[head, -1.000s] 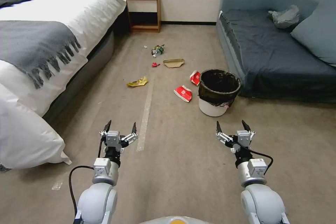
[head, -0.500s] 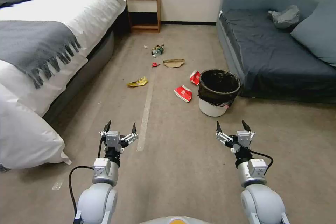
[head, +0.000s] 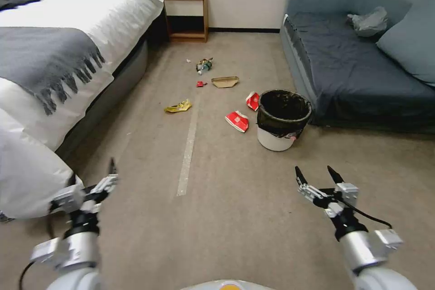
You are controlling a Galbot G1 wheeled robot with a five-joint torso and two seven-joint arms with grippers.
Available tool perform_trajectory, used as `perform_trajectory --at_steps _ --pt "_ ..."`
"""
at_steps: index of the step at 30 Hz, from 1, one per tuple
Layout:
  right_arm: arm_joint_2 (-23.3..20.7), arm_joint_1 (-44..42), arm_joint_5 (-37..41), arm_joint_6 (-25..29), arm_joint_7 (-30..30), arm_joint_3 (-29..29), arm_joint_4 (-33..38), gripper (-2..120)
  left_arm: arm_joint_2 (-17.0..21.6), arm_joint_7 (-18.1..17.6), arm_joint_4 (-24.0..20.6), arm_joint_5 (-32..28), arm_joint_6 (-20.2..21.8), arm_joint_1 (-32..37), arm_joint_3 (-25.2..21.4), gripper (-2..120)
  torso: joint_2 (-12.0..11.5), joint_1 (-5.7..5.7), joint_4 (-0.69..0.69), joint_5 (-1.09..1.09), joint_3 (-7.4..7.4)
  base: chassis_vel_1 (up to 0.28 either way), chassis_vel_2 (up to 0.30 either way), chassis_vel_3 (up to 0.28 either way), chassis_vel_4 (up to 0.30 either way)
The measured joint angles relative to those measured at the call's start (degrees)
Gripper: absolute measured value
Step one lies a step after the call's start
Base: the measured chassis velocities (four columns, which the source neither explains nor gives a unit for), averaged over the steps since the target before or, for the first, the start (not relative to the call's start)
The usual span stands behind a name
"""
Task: Pick up the trash can from the floor.
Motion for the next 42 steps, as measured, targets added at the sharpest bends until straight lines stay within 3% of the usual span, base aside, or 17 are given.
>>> perform_trajectory --at_steps 16,42 --pt "-0.12 -1.83 3.25 1.76 -2.73 1.82 1.09 100 -0.01 3.9 0.63 -0.4 -3.59 0.85 0.02 100 0.0 0.0 0.02 0.02 0.01 0.0 0.0 0.0 0.0" --pt "0.18 -4.05 4.94 2.88 -1.23 3.35 4.96 100 -0.24 3.96 -1.07 -0.19 -4.35 2.77 0.5 100 0.0 0.01 0.01 0.03 0.01 -0.044 -0.042 -0.042 -0.051"
